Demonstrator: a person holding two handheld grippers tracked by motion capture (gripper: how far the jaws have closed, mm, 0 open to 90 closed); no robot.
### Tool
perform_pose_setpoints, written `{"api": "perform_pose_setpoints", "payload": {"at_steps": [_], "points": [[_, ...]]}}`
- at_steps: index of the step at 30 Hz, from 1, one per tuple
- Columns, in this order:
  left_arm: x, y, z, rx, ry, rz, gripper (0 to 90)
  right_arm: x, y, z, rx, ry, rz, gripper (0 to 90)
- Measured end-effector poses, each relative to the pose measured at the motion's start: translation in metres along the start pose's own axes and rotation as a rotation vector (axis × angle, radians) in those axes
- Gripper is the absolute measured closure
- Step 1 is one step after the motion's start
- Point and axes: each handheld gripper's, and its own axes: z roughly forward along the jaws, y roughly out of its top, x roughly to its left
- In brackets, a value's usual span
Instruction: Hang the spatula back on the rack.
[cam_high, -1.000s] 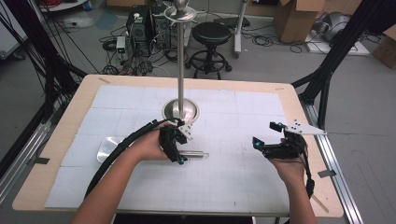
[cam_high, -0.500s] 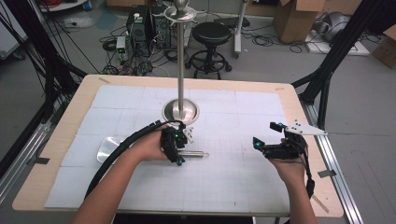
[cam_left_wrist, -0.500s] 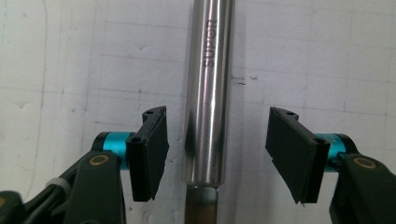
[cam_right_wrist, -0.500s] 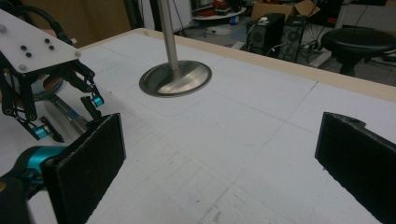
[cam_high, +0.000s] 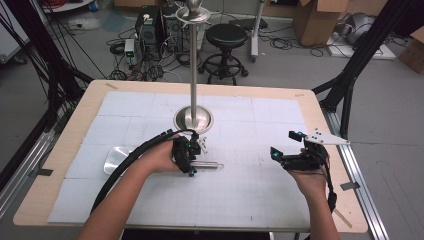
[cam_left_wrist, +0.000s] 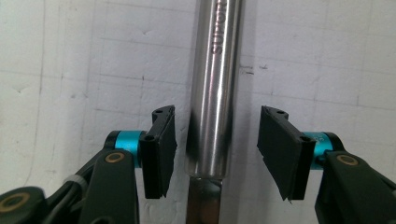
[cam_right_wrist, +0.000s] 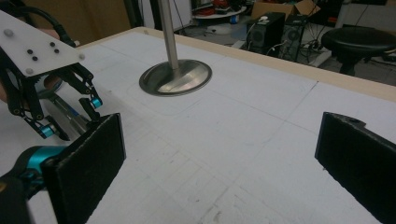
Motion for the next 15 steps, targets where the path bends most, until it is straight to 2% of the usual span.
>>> {"api": "perform_pose_setpoints", "payload": {"at_steps": [2,9,15], "points": [[-0.0011,0.0014,0.0004,0.004,-0.015,-0.003,50.3,-0.0007,0.0000,0.0001,-0.003,-0.002,-0.003,0.7],[-0.0022,0.0040,0.0030,0.044,0.002,-0.009,53.6,0.0000,0.0002,-0.0004,-0.004,-0.002,0.001,0.7],[-0.0060,0.0067,0.0036,0.062,0.006,-0.013,60.6,-0.0010,-0.0002,-0.0009,-0.003,0.001,0.004,0.7]]}}
